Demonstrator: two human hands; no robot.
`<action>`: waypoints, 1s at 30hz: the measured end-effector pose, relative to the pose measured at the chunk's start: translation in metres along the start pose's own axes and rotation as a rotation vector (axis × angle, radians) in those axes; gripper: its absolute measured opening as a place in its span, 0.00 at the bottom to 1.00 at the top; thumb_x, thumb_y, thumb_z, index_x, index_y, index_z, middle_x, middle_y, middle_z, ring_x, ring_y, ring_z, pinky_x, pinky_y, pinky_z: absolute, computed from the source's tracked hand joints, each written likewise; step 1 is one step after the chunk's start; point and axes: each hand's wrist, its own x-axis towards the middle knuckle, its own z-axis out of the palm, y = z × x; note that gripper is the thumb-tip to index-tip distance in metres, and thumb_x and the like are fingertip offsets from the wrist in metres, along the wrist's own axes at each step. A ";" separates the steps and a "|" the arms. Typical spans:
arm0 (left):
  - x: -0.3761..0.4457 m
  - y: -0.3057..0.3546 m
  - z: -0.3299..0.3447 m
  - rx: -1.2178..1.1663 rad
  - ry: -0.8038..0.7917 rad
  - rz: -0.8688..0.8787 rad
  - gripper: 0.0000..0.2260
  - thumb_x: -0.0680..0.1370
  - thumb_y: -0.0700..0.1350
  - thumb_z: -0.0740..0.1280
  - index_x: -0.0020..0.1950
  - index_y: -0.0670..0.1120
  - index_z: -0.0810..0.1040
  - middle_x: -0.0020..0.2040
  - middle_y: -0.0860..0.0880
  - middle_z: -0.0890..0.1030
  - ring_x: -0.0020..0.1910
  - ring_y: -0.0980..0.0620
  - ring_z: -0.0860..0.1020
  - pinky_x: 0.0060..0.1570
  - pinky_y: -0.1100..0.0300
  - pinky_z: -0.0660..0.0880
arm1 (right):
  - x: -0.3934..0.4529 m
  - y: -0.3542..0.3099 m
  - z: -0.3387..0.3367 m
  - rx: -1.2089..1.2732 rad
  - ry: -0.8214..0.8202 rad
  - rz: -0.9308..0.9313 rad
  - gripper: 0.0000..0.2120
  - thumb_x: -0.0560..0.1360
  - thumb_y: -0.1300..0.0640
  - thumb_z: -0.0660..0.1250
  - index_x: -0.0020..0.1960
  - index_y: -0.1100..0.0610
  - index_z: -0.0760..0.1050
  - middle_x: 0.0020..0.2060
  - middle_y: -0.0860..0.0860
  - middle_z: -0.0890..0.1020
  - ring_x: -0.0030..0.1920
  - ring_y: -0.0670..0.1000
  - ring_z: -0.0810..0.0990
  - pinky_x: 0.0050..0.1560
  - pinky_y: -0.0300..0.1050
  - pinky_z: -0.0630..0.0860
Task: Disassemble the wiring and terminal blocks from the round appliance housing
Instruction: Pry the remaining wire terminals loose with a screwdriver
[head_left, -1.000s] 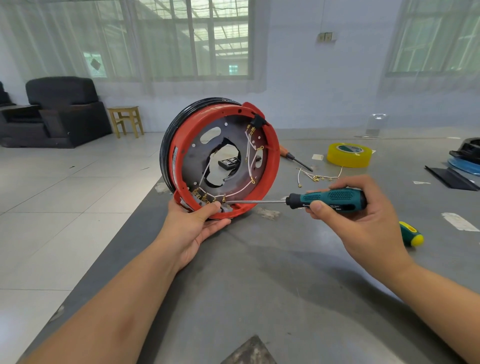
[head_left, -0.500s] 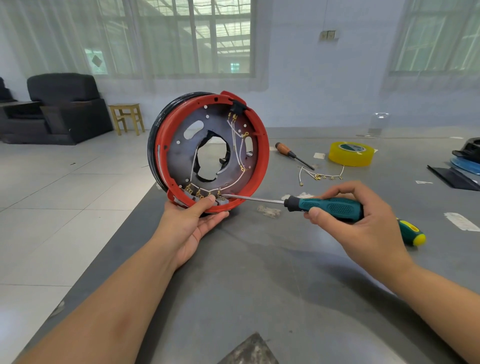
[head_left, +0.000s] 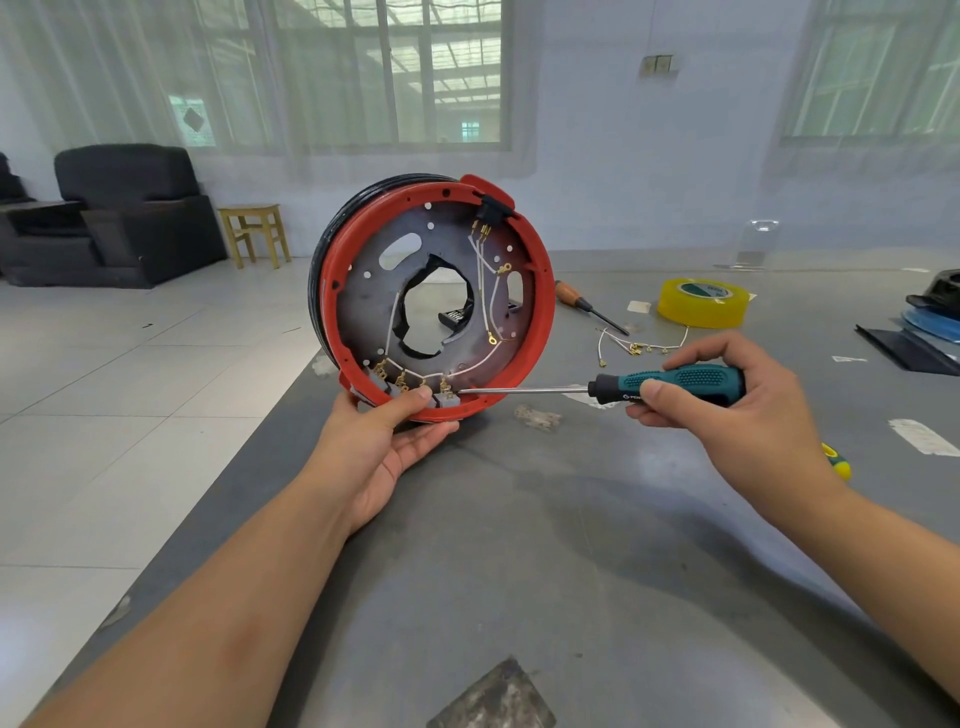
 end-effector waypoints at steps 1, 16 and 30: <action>0.000 0.000 0.000 -0.003 -0.003 0.000 0.18 0.78 0.31 0.72 0.64 0.42 0.72 0.54 0.35 0.86 0.51 0.32 0.86 0.45 0.45 0.85 | 0.000 -0.001 0.000 0.003 0.001 0.006 0.12 0.68 0.58 0.78 0.48 0.52 0.79 0.43 0.55 0.87 0.42 0.60 0.88 0.42 0.44 0.84; -0.003 0.004 -0.001 -0.054 0.019 -0.012 0.22 0.79 0.32 0.71 0.72 0.35 0.71 0.57 0.31 0.84 0.52 0.32 0.86 0.43 0.49 0.85 | -0.010 -0.004 -0.004 -0.216 -0.197 0.040 0.16 0.65 0.44 0.77 0.52 0.41 0.85 0.47 0.48 0.87 0.46 0.53 0.88 0.48 0.44 0.84; -0.001 0.004 -0.004 -0.149 0.058 -0.012 0.19 0.79 0.33 0.72 0.68 0.39 0.73 0.57 0.32 0.85 0.51 0.34 0.86 0.43 0.51 0.85 | -0.020 -0.005 0.004 -0.652 -0.354 -0.102 0.15 0.69 0.32 0.66 0.55 0.31 0.73 0.46 0.37 0.83 0.43 0.38 0.81 0.35 0.33 0.78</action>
